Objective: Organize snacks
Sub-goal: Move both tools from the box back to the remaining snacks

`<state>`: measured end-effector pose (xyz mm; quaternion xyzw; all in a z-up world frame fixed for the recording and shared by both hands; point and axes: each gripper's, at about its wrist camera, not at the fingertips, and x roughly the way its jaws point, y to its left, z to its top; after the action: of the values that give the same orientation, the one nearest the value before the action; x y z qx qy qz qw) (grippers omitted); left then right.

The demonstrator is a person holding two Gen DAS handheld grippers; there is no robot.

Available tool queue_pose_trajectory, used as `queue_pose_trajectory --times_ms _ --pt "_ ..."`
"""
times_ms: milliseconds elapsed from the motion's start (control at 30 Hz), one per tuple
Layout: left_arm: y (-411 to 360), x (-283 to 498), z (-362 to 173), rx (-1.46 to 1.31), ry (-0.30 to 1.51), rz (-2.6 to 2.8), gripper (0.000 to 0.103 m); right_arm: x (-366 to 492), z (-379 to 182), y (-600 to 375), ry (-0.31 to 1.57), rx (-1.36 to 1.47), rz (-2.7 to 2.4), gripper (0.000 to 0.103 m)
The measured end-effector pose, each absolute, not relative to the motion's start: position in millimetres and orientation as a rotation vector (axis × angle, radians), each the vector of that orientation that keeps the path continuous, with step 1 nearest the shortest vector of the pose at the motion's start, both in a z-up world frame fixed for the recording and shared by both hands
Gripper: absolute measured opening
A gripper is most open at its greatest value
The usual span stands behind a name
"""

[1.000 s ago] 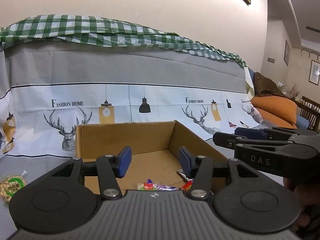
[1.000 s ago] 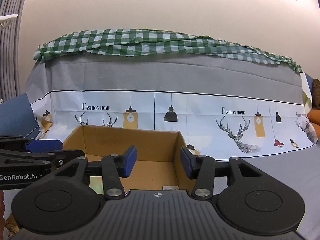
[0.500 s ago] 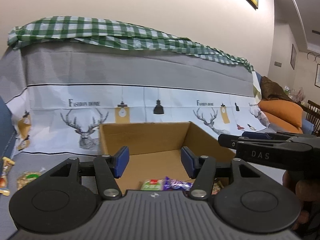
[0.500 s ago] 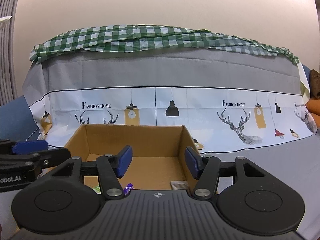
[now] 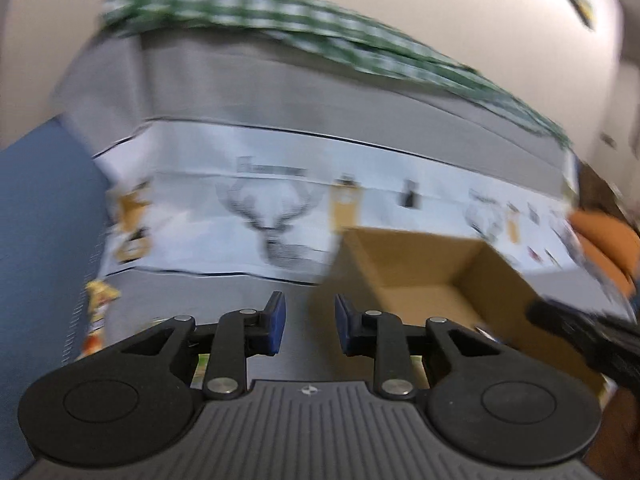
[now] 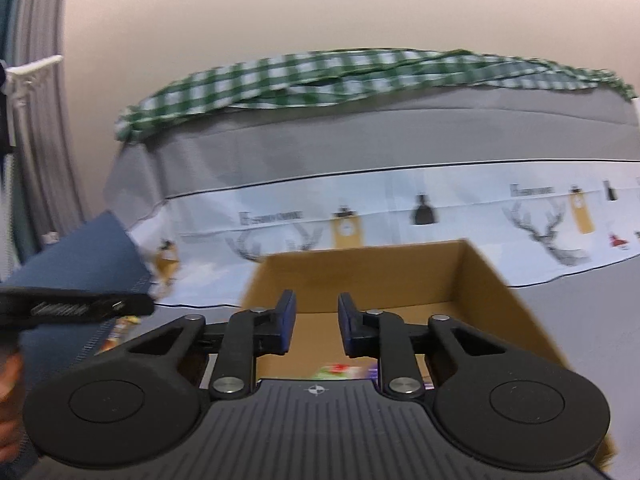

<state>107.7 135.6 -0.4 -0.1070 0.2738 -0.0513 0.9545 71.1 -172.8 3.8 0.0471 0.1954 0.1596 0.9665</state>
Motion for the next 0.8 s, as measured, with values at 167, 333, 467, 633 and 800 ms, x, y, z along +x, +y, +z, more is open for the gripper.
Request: queue_pose_trajectory --times_ms 167,333,467,633,800 --pt "176.2 114.2 -17.2 -0.235 0.637 0.072 0.029 71.7 -3.8 -125.5 0.424 0.056 0.397 0.024" --pt "195.2 119.7 -17.9 -0.237 0.637 0.159 0.029 78.8 -17.9 -74.5 0.451 0.026 0.46 0.024" --pt "214.6 116.9 -16.4 -0.303 0.609 0.249 0.029 89.7 -33.5 -37.5 0.494 0.024 0.482 0.035" --pt "237.9 114.2 -17.9 -0.394 0.604 0.303 0.029 113.5 -55.5 -1.2 0.569 0.025 0.511 0.057" --pt "244.3 116.1 -20.3 -0.409 0.61 0.324 0.029 143.0 -78.2 25.6 0.62 -0.004 0.534 0.073"
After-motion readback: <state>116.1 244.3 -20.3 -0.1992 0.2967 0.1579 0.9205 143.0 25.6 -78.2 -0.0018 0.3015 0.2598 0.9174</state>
